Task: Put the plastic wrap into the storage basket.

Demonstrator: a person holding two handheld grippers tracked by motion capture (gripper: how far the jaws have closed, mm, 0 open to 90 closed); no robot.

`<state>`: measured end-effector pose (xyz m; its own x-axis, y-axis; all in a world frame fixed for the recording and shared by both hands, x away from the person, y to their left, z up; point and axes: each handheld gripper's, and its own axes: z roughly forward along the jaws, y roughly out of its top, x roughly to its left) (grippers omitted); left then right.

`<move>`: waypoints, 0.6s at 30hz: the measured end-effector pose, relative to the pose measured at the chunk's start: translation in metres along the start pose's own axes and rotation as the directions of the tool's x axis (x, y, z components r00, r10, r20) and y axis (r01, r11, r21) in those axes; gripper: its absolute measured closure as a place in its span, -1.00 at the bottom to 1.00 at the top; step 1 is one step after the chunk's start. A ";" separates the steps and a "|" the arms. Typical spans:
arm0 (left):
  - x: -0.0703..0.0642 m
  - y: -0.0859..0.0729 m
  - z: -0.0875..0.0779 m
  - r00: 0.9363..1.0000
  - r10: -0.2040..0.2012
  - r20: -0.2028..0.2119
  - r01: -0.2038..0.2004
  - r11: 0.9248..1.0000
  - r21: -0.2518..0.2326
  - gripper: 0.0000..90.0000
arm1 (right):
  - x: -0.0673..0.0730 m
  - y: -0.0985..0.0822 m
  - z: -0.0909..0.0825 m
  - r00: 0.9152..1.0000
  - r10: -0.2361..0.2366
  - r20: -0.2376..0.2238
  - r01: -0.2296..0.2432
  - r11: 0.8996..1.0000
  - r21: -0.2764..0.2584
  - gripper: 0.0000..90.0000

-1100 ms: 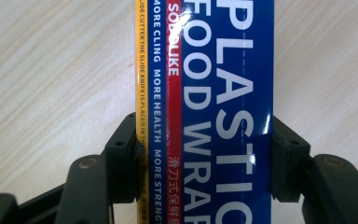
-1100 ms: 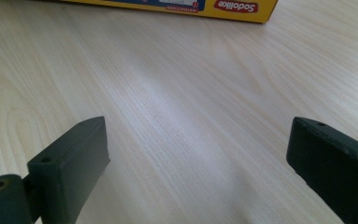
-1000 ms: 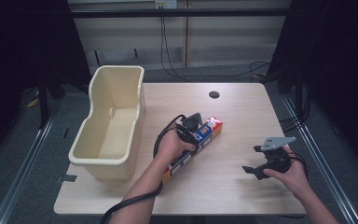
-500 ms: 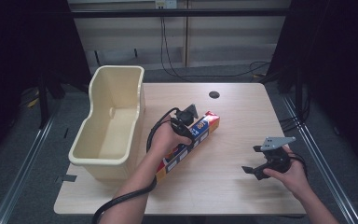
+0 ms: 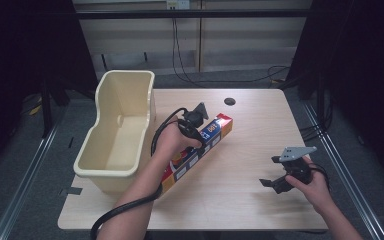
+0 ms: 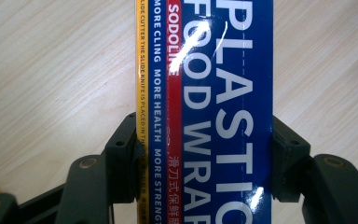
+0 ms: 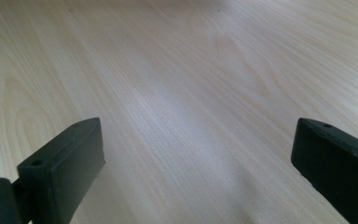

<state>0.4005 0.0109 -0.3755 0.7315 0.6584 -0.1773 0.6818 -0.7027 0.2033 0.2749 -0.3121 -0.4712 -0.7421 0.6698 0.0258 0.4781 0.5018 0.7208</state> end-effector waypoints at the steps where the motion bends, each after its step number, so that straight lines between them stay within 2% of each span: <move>1: 0.000 0.000 -0.003 1.000 -0.001 0.000 0.001 1.000 0.000 -0.10 | 0.000 0.000 0.000 1.000 -0.001 0.000 0.001 1.000 0.000 -0.94; 7: 0.001 0.001 -0.017 1.000 -0.016 -0.005 0.016 1.000 0.005 -0.10 | 0.000 0.000 0.000 1.000 -0.005 -0.003 0.005 1.000 -0.004 -0.94; 10: 0.003 0.001 -0.027 0.999 -0.043 0.001 0.043 0.999 -0.005 -0.10 | 0.001 0.000 0.000 1.000 -0.006 0.000 0.006 1.000 -0.001 -0.95; 13: 0.004 0.000 -0.032 0.999 -0.048 -0.009 0.048 0.999 -0.005 -0.10 | 0.001 0.000 0.001 1.000 -0.009 0.000 0.009 1.000 -0.003 -0.94; 14: 0.003 0.000 -0.033 0.998 -0.069 -0.003 0.069 0.998 -0.008 -0.10 | 0.001 0.000 0.001 1.000 -0.009 0.000 0.009 1.000 -0.003 -0.94; 15: 0.005 0.000 -0.036 0.998 -0.057 -0.007 0.057 0.998 -0.006 -0.10 | 0.001 0.001 0.001 1.000 -0.008 -0.001 0.008 1.000 -0.002 -0.95; 16: 0.005 0.000 -0.038 0.997 -0.078 0.001 0.078 0.997 -0.006 -0.10 | 0.001 0.001 0.000 1.000 -0.007 -0.002 0.007 1.000 -0.003 -0.95; 18: 0.005 -0.001 -0.044 0.997 -0.074 -0.005 0.074 0.997 -0.010 -0.10 | 0.001 0.001 0.000 1.000 -0.005 -0.001 0.005 1.000 -0.002 -0.95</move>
<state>0.4037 0.0269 -0.3338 0.6790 0.7099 -0.1874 0.7339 -0.6494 0.1992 0.2743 -0.3107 -0.4710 -0.7452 0.6664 0.0231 0.4735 0.5044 0.7220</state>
